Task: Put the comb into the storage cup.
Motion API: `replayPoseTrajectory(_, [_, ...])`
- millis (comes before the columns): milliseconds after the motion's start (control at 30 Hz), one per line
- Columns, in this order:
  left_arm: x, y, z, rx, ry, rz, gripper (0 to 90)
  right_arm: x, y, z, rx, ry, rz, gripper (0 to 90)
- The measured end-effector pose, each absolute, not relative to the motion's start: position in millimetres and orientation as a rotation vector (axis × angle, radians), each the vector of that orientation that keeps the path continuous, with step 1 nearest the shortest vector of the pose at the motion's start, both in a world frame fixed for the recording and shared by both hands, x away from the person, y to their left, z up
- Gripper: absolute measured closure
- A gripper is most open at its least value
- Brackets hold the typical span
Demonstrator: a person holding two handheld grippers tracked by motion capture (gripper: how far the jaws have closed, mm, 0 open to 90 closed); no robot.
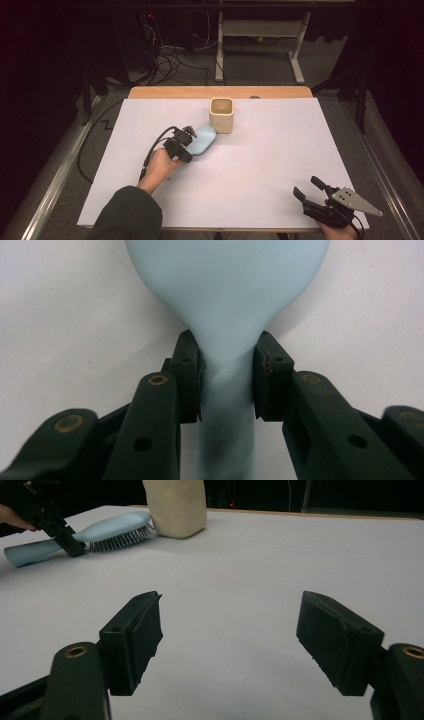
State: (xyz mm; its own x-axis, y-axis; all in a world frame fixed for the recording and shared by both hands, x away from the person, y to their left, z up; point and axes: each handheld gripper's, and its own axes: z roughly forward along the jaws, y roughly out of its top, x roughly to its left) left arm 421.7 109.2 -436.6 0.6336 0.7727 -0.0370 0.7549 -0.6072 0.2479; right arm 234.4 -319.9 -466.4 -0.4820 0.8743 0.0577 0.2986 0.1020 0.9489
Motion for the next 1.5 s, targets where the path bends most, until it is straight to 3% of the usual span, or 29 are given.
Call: replayPoseTrajectory(1500, [403,118,-423,2.547,1.119,0.131,69.8,234,-320,-466,1.139,1.853,1.38,26.5])
